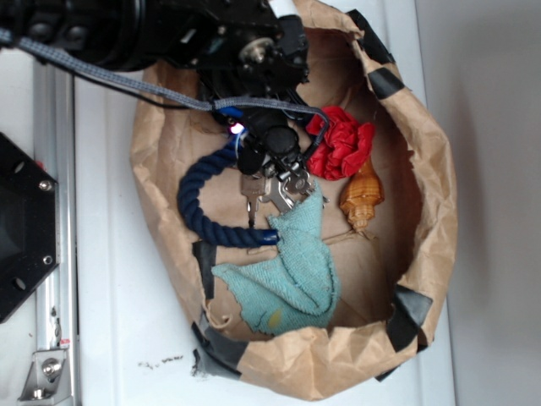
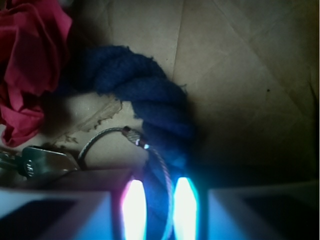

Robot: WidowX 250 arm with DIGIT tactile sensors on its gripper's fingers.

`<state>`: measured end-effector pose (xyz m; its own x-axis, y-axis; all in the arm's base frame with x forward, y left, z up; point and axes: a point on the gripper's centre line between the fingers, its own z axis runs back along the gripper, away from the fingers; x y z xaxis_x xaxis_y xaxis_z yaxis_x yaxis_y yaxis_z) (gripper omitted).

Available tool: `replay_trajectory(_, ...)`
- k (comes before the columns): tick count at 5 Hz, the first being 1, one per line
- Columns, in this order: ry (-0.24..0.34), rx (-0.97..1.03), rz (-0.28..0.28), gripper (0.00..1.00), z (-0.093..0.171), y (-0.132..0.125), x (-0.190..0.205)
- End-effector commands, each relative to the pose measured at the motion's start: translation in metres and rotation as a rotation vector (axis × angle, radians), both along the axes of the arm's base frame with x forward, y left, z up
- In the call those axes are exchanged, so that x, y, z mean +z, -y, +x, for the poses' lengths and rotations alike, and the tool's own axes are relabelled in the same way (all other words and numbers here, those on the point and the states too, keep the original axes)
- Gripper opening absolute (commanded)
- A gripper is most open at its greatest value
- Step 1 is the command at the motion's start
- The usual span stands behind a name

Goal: Grab the silver keys.

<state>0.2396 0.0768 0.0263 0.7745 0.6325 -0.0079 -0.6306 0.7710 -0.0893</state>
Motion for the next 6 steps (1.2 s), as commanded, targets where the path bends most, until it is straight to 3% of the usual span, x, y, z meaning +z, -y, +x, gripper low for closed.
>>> replay_trajectory(1,0.052,-0.005,0.014,0.0,-0.002,-0.007,0.009)
replay_trajectory(4,0.086,-0.007,0.007,0.0,-0.002,-0.008,0.016)
replay_trajectory(5,0.117,-0.05,-0.02,0.0,-0.002,-0.002,0.036)
replay_trajectory(6,0.179,-0.116,-0.118,0.0,0.0,0.015,0.085)
